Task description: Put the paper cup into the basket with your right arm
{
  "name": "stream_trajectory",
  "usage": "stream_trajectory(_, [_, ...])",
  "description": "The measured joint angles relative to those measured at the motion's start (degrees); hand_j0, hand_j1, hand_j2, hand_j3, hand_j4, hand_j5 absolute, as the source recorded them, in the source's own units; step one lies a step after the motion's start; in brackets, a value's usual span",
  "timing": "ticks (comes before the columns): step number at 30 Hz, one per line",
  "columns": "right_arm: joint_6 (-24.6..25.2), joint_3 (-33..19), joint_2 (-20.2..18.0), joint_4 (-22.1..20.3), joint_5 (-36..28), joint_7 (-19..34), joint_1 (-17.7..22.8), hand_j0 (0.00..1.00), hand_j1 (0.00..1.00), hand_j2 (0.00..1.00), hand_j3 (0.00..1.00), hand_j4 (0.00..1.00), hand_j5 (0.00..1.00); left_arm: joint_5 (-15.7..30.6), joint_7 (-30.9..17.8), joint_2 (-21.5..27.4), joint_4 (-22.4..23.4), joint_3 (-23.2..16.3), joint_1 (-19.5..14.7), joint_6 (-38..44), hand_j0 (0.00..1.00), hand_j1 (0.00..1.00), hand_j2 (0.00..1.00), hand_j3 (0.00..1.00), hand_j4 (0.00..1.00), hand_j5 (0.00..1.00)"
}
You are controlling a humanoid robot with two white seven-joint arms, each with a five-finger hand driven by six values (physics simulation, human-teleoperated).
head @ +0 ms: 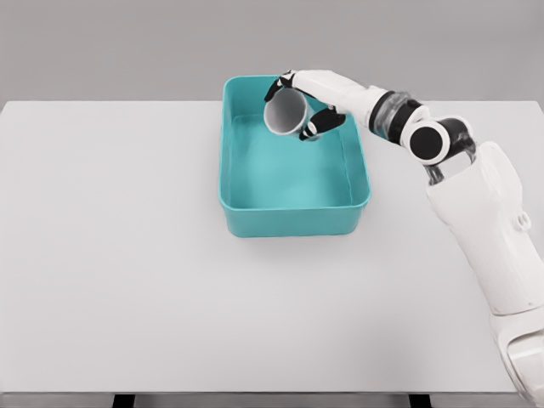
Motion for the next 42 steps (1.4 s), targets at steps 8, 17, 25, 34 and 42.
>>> stream_trajectory(8, [5.5, 7.7, 1.2, -1.1, 11.1, 0.0, -0.6, 0.73, 0.73, 0.73, 0.73, 0.73, 0.73, 0.0, 0.0, 0.0, 0.0, 0.0, -0.1, 0.0, 1.00, 1.00, 1.00, 1.00, 1.00, 1.00])
stream_trajectory(17, [8.7, 8.5, 1.3, -1.4, 12.8, 0.0, -0.8, 1.00, 1.00, 1.00, 1.00, 1.00, 1.00, 0.0, 0.0, 0.0, 0.0, 0.0, 0.0, 0.0, 1.00, 1.00, 1.00, 1.00, 1.00, 1.00])
stream_trajectory(25, [-3.9, -4.2, -10.1, -4.7, -21.5, 0.0, 4.3, 1.00, 1.00, 1.00, 1.00, 1.00, 1.00, 0.0, 0.0, 0.0, 0.0, 0.0, -0.1, 0.0, 1.00, 1.00, 1.00, 1.00, 1.00, 1.00])
stream_trajectory(34, [-12.7, -23.1, -24.6, -4.8, -46.6, 0.0, 23.9, 1.00, 1.00, 1.00, 1.00, 1.00, 1.00, 0.0, 0.0, 0.0, 0.0, 0.0, -0.1, 0.0, 1.00, 1.00, 1.00, 1.00, 1.00, 1.00])
stream_trajectory(42, [-14.2, -25.4, -25.1, -4.5, -44.1, 0.0, 25.7, 1.00, 1.00, 1.00, 1.00, 1.00, 1.00, 0.0, 0.0, 0.0, 0.0, 0.0, -0.1, 0.0, 1.00, 1.00, 1.00, 1.00, 1.00, 1.00])
